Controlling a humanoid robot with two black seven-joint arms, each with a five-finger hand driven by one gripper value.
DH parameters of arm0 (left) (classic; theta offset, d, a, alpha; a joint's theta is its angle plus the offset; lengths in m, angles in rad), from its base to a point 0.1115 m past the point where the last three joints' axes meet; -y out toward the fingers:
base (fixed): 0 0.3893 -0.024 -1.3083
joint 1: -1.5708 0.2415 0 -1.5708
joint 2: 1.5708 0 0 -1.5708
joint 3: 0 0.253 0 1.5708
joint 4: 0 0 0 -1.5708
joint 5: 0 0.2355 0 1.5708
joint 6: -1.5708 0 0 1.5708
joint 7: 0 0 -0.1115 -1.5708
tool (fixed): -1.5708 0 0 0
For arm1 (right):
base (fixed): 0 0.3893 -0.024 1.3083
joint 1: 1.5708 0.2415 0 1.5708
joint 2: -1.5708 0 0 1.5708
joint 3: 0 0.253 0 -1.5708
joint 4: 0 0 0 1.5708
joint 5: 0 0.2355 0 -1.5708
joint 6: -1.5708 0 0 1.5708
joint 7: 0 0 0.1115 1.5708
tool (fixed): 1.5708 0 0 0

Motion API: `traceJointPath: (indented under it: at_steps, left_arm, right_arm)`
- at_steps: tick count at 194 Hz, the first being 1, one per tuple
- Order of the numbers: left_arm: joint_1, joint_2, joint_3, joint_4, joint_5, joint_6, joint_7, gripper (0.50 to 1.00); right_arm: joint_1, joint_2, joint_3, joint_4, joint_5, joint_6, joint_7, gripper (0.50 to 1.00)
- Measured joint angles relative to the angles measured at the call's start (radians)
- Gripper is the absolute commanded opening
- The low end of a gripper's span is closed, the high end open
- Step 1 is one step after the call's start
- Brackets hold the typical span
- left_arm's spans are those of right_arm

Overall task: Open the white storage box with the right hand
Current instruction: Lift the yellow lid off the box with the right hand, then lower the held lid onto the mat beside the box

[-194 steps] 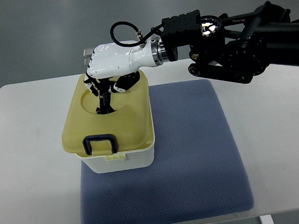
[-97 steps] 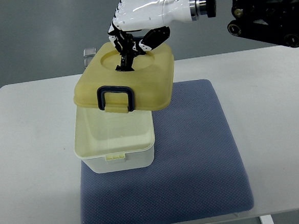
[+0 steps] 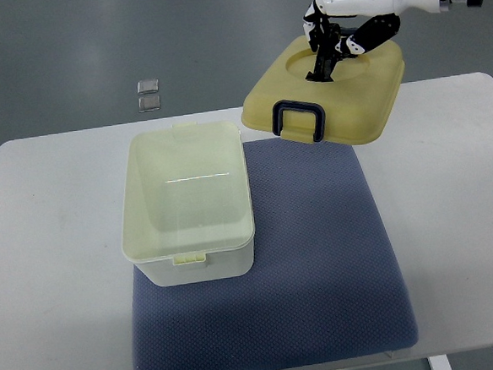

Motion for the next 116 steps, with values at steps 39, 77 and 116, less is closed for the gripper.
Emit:
traceJointPath:
  at_steps: [39, 77, 116]
  left_arm:
    - [0.000, 0.000, 0.000, 0.000, 0.002, 0.000, 0.000, 1.000]
    - [0.000, 0.000, 0.000, 0.001, 0.001, 0.000, 0.000, 1.000]
    - [0.000, 0.000, 0.000, 0.001, 0.001, 0.000, 0.000, 1.000]
  right_arm:
    - [-0.111, -0.013, -0.012, -0.003, -0.011, -0.049, 0.000, 0.500]
    - [-0.189, 0.009, -0.027, -0.004, -0.012, -0.113, 0.000, 0.500]
    - [-0.253, 0.048, -0.045, -0.004, -0.028, -0.167, 0.000, 0.500]
